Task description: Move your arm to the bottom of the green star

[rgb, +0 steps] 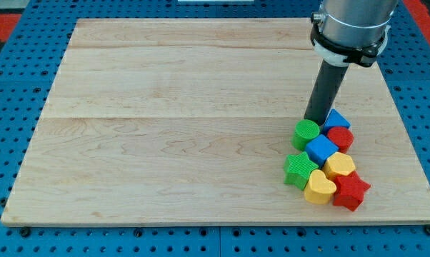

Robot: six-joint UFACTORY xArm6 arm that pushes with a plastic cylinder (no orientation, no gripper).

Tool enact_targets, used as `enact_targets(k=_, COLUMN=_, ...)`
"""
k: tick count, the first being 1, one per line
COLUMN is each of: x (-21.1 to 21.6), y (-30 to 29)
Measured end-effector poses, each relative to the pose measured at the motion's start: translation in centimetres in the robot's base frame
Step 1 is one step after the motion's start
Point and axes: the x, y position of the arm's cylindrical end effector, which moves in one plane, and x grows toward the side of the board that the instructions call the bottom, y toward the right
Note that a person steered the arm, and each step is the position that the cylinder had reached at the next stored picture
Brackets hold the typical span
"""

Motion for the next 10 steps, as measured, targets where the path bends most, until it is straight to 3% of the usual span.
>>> enact_targets(k=2, x=-2.4, y=0.9)
enact_targets(k=4, x=-11.4, y=0.8)
enact_targets(k=6, x=-11.8, y=0.8)
enact_targets(k=9, x=-11.7, y=-3.7)
enact_targets(k=10, x=-9.1, y=-6.1)
